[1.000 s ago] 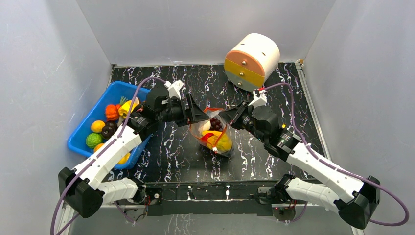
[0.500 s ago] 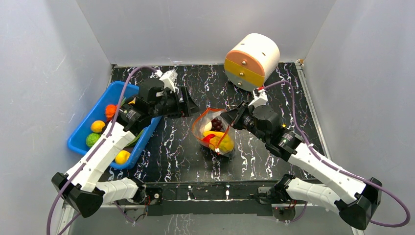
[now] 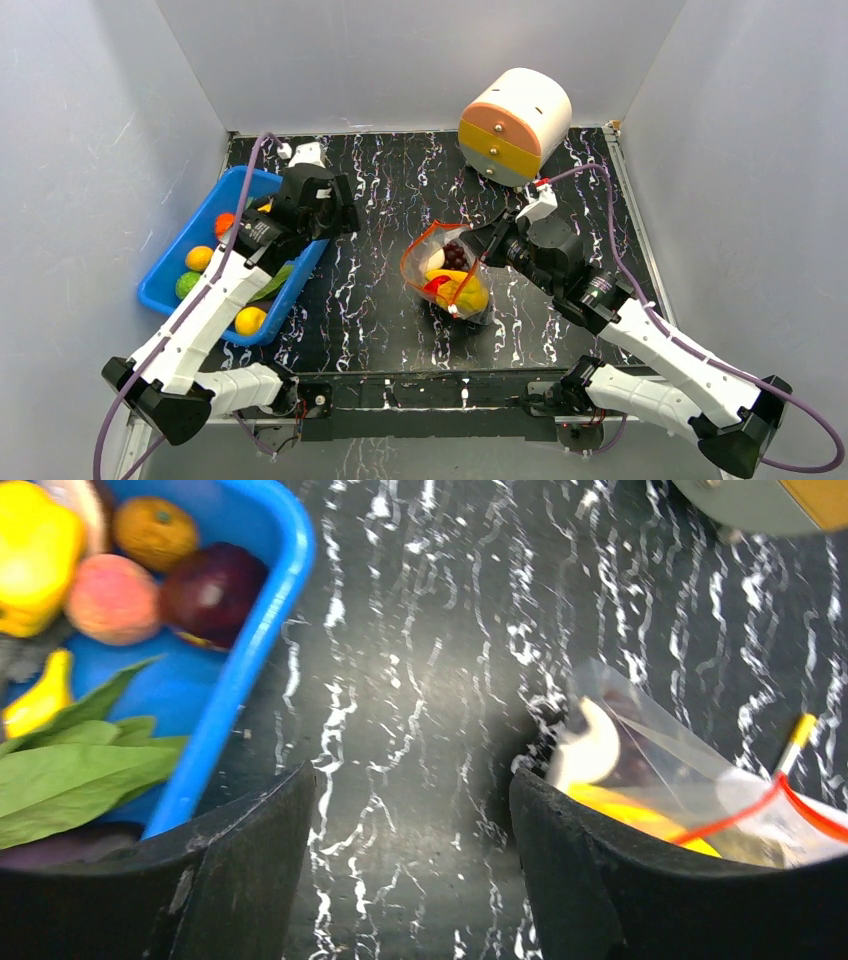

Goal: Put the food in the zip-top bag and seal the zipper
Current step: Pick up the fake fruit from the bin.

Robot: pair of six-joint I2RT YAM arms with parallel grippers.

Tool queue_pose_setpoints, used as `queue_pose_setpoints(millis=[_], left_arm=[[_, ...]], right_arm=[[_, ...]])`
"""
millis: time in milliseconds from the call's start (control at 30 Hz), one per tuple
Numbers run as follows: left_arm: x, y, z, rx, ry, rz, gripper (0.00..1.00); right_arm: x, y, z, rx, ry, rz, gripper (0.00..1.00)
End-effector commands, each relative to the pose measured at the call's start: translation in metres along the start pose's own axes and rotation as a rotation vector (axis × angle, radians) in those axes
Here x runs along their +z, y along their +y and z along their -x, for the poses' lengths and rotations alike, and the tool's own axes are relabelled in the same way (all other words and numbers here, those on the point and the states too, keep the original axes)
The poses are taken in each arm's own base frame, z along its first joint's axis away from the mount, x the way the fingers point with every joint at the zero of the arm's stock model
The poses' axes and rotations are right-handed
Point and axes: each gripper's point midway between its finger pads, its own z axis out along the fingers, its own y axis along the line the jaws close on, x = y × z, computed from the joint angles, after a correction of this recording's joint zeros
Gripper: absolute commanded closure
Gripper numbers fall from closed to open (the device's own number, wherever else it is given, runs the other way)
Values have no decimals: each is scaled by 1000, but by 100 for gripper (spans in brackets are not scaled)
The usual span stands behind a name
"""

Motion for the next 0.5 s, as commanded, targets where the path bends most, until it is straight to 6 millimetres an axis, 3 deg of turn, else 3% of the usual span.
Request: queue_pose_setpoints(millis=[0, 267, 467], left_arm=[[-6, 40, 30, -18, -93, 180, 34], [17, 99, 36, -154, -58, 285, 37], [34, 131, 34, -221, -91, 302, 26]], right_arm=[[-13, 33, 41, 2, -126, 101, 100], [-18, 29, 50, -26, -156, 70, 100], [-13, 33, 49, -49, -129, 66, 100]])
